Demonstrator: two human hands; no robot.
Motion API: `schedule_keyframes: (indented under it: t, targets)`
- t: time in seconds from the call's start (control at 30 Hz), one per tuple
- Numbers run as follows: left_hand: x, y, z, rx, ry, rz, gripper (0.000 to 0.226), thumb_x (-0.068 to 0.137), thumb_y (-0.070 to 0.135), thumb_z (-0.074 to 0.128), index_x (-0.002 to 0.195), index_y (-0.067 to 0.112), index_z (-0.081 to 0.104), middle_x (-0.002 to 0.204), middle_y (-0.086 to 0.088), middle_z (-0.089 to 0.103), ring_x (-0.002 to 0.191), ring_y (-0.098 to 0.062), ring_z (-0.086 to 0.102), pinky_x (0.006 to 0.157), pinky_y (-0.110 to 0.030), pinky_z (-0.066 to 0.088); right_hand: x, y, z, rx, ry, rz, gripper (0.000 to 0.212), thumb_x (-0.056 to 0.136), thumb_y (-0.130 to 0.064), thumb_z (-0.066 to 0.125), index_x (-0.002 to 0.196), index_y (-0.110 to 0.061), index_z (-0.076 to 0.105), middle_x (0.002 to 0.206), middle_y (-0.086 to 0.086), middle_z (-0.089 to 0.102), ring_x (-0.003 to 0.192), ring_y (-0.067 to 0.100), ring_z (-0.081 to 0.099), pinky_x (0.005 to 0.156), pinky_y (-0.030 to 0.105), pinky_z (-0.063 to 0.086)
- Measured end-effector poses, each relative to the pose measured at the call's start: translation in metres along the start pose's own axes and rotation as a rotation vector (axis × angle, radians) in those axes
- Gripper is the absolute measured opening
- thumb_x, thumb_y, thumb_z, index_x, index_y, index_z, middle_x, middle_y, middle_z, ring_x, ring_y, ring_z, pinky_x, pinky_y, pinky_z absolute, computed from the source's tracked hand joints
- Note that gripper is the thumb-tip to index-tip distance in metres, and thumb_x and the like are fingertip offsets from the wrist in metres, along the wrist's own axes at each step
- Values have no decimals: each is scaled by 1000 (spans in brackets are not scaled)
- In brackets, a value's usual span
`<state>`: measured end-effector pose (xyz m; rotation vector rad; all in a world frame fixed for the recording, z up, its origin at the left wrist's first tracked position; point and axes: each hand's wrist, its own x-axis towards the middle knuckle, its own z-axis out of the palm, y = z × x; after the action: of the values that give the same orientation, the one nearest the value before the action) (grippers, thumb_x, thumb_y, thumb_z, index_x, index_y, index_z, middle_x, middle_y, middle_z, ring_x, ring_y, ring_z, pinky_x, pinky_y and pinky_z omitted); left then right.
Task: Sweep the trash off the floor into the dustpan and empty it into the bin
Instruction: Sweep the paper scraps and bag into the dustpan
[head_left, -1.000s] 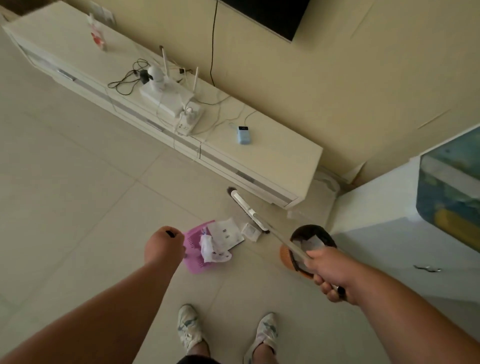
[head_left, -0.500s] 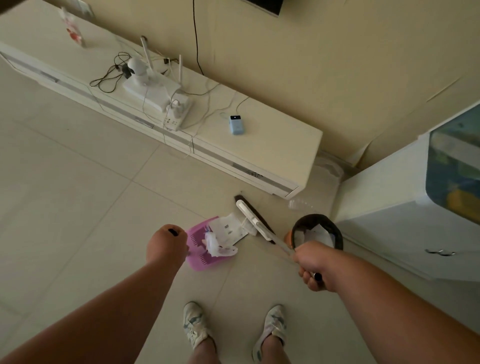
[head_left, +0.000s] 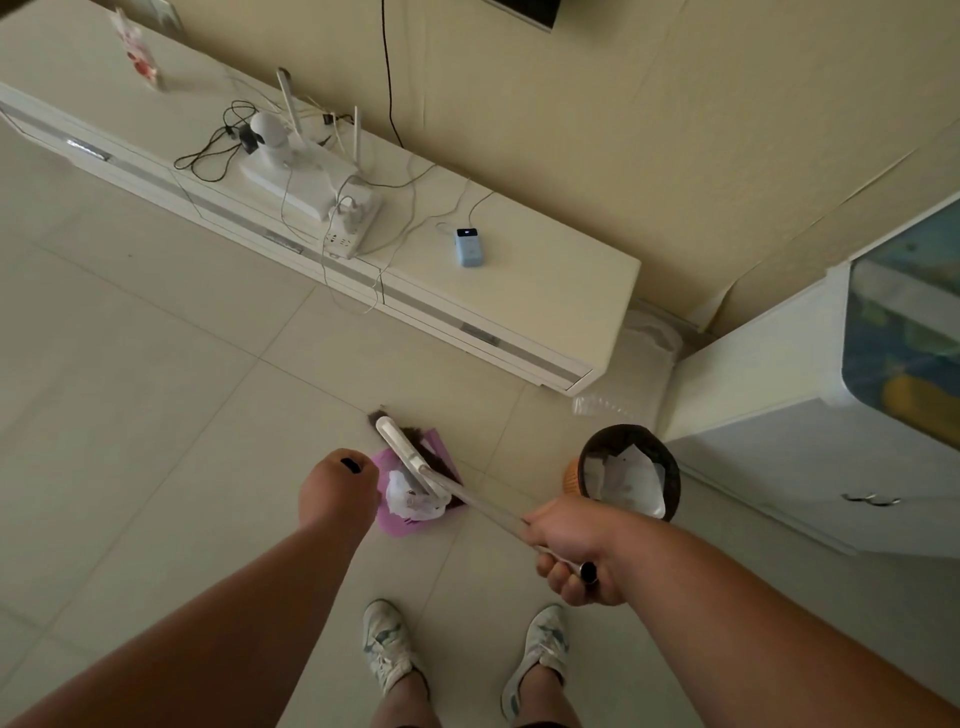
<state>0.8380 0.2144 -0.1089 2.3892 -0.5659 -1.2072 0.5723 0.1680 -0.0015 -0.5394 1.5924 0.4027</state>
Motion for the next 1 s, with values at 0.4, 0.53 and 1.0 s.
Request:
schedule_keyframes:
  t: [0.4, 0.53, 1.0]
  targets:
    - [-7, -7, -19, -24, -3, 10, 14, 89, 16, 59, 86, 20, 72, 58, -3, 78, 68, -37, 80, 75, -58, 69, -23, 11, -1, 71, 12, -38, 8, 105, -26, 51, 101, -26, 58, 71, 3, 49, 46, 7, 38, 39, 15, 31]
    - [-15, -1, -27, -2, -2, 32, 15, 89, 15, 59, 85, 19, 73, 57, -1, 78, 66, -36, 80, 75, -59, 69, -35, 21, -11, 134, 25, -62, 10, 104, -28, 54, 113, -29, 60, 72, 2, 49, 46, 6, 39, 38, 15, 32]
    - [-78, 65, -32, 96, 15, 231, 19, 90, 16, 57, 82, 16, 73, 58, -4, 78, 61, -32, 78, 75, -53, 69, -91, 97, -44, 366, 44, -173, 20, 104, -31, 56, 120, -22, 64, 60, 2, 49, 45, 7, 36, 37, 15, 28]
